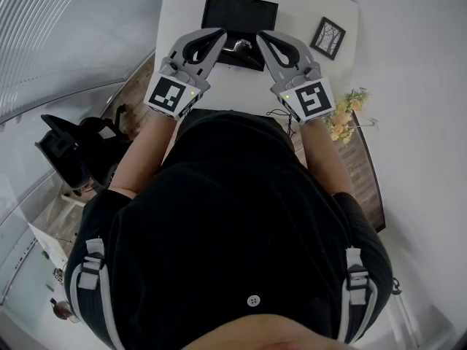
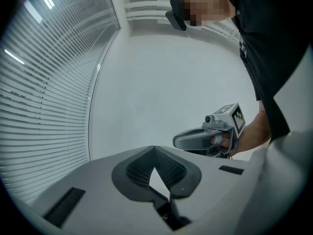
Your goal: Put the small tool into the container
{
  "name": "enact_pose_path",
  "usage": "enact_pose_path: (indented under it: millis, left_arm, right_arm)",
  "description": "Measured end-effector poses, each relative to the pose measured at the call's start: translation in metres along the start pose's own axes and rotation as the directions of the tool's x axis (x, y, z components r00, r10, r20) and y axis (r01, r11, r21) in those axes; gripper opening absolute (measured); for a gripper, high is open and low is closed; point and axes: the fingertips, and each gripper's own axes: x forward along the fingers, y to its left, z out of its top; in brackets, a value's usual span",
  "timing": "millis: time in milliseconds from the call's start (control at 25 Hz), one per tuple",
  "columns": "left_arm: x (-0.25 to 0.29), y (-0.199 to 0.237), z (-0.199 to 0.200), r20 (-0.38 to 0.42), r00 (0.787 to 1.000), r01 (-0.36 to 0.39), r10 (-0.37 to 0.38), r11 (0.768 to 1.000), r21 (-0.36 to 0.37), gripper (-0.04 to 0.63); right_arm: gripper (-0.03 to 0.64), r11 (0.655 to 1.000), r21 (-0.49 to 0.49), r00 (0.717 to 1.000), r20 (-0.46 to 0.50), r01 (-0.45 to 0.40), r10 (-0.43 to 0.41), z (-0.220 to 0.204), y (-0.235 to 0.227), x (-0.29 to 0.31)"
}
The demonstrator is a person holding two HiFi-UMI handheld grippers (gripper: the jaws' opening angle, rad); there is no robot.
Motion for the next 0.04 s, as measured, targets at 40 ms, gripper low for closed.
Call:
enact_pose_path:
  millis: [40]
  left_arm:
    - [0.0004, -0.0002, 0.0008, -0.002, 1.0, 0.002, -0.002, 1.0, 0.001, 0.009]
  right_arm:
    - [0.011, 1.0, 0.0, 1.0, 0.001, 0.0, 0.0, 0.0003, -0.0001, 0.0002]
